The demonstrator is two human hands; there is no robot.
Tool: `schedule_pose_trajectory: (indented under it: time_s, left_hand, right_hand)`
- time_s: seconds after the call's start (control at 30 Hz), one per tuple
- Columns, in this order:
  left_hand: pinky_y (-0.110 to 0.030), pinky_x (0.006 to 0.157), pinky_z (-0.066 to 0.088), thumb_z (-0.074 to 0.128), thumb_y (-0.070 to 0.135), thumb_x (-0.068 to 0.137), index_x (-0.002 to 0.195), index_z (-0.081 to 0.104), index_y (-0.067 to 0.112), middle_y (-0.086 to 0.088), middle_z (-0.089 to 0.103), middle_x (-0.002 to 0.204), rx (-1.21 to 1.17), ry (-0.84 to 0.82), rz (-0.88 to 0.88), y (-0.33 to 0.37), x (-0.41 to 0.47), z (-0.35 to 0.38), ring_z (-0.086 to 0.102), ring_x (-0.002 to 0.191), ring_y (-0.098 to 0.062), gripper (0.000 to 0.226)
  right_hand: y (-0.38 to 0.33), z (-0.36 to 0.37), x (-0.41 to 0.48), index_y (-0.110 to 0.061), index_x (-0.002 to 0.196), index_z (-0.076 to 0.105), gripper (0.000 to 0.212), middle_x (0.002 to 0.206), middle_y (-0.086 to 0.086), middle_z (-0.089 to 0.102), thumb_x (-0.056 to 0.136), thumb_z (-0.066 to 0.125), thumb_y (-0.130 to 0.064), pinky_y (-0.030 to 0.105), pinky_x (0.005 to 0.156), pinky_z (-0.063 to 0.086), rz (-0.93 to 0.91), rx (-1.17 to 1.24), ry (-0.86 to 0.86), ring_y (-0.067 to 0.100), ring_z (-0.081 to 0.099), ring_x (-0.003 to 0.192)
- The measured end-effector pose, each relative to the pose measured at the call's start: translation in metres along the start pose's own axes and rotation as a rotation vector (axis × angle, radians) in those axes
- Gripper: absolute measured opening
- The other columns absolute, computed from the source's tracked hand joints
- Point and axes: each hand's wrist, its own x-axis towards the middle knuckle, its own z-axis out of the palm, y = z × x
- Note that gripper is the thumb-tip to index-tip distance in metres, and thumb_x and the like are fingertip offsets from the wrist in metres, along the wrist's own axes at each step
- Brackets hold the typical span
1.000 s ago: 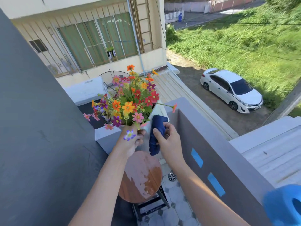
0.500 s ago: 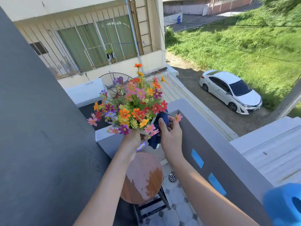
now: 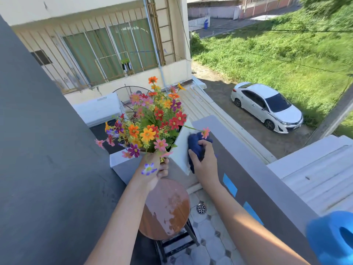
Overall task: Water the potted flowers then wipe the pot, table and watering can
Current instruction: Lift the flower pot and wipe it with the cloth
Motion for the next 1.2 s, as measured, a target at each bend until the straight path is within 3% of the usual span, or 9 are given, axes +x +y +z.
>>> schedule_pose_trajectory:
  time_s: [0.2,0.33,0.57,0.77,0.87,1.03,1.1,1.13,1.2]
  left_hand:
    - [-0.014,0.03,0.02,0.038,0.009,0.102,0.078,0.047,0.011,-0.001,0.049,0.053,0.131,0.113,0.063,0.001,0.01,0.0,0.033,0.028,-0.005,0.025]
    - [-0.013,0.033,0.019,0.035,0.01,0.099,0.081,0.04,0.013,-0.005,0.04,0.062,0.257,0.153,0.039,0.0,0.01,0.001,0.03,0.03,-0.008,0.019]
    - [-0.012,0.038,0.016,0.037,0.014,0.102,0.069,0.042,0.012,-0.004,0.046,0.051,0.367,0.051,0.022,0.013,-0.006,-0.002,0.026,0.031,-0.008,0.034]
    - [-0.008,0.034,0.015,0.02,0.012,0.106,0.055,0.053,0.021,0.006,0.037,0.038,0.408,-0.027,-0.019,0.027,-0.01,-0.013,0.023,0.029,-0.004,0.061]
    - [-0.013,0.038,0.012,0.049,0.02,0.097,0.062,0.049,0.013,0.001,0.037,0.045,0.498,0.008,0.069,0.034,-0.011,-0.017,0.022,0.031,-0.006,0.036]
    - [-0.028,0.049,0.015,0.047,-0.004,0.098,0.064,0.041,0.012,-0.004,0.037,0.06,0.701,0.046,0.142,0.038,-0.008,-0.032,0.033,0.038,-0.012,0.038]
    - [-0.029,0.049,0.017,0.048,-0.013,0.093,0.066,0.042,0.014,-0.006,0.04,0.065,0.729,0.022,0.148,0.041,-0.008,-0.036,0.043,0.038,-0.012,0.038]
    - [-0.032,0.053,0.012,0.051,-0.008,0.09,0.067,0.042,0.015,-0.005,0.037,0.067,0.719,-0.027,0.162,0.042,-0.008,-0.036,0.038,0.042,-0.015,0.034]
    - [-0.03,0.054,0.011,0.055,0.01,0.089,0.072,0.047,0.016,-0.005,0.032,0.065,0.681,-0.114,0.193,0.042,-0.006,-0.037,0.022,0.057,-0.016,0.02]
  right_hand:
    - [-0.027,0.004,-0.002,-0.02,0.111,0.056,0.021,0.092,0.014,0.061,0.093,0.066,-0.029,0.036,0.066,0.05,0.08,0.213,-0.15,0.02,0.056,0.073]
    - [-0.05,0.006,0.009,-0.01,0.108,0.058,0.024,0.089,0.014,0.059,0.095,0.065,-0.028,0.037,0.058,0.054,0.194,0.469,-0.05,0.02,0.061,0.071]
    - [-0.061,-0.02,0.055,-0.013,0.123,0.056,0.031,0.099,-0.004,0.064,0.099,0.059,-0.033,0.022,0.077,0.047,0.038,0.27,0.04,0.007,0.062,0.087]
    - [-0.074,-0.046,0.098,-0.015,0.106,0.065,0.021,0.078,0.0,0.062,0.097,0.06,-0.034,0.016,0.051,0.042,0.229,0.023,-0.231,0.012,0.058,0.066]
    - [-0.076,-0.052,0.101,-0.013,0.09,0.06,0.022,0.068,0.004,0.056,0.09,0.066,-0.035,0.021,0.049,0.043,0.379,0.033,-0.349,0.018,0.055,0.058]
    - [-0.059,-0.052,0.099,-0.007,0.087,0.05,0.025,0.066,0.006,0.048,0.089,0.069,-0.022,0.024,0.047,0.045,0.463,0.113,-0.478,0.012,0.051,0.05]
    - [-0.047,-0.049,0.098,0.004,0.099,0.054,0.032,0.083,0.019,0.059,0.085,0.071,-0.019,0.041,0.069,0.061,0.504,0.13,-0.489,0.019,0.063,0.068]
    - [-0.042,-0.048,0.1,0.004,0.105,0.055,0.037,0.092,0.024,0.063,0.082,0.072,-0.02,0.051,0.079,0.06,0.529,0.151,-0.496,0.024,0.064,0.077]
    - [-0.046,-0.049,0.099,-0.005,0.093,0.056,0.024,0.085,0.022,0.062,0.082,0.072,-0.018,0.042,0.07,0.057,0.527,0.144,-0.491,0.025,0.06,0.074]
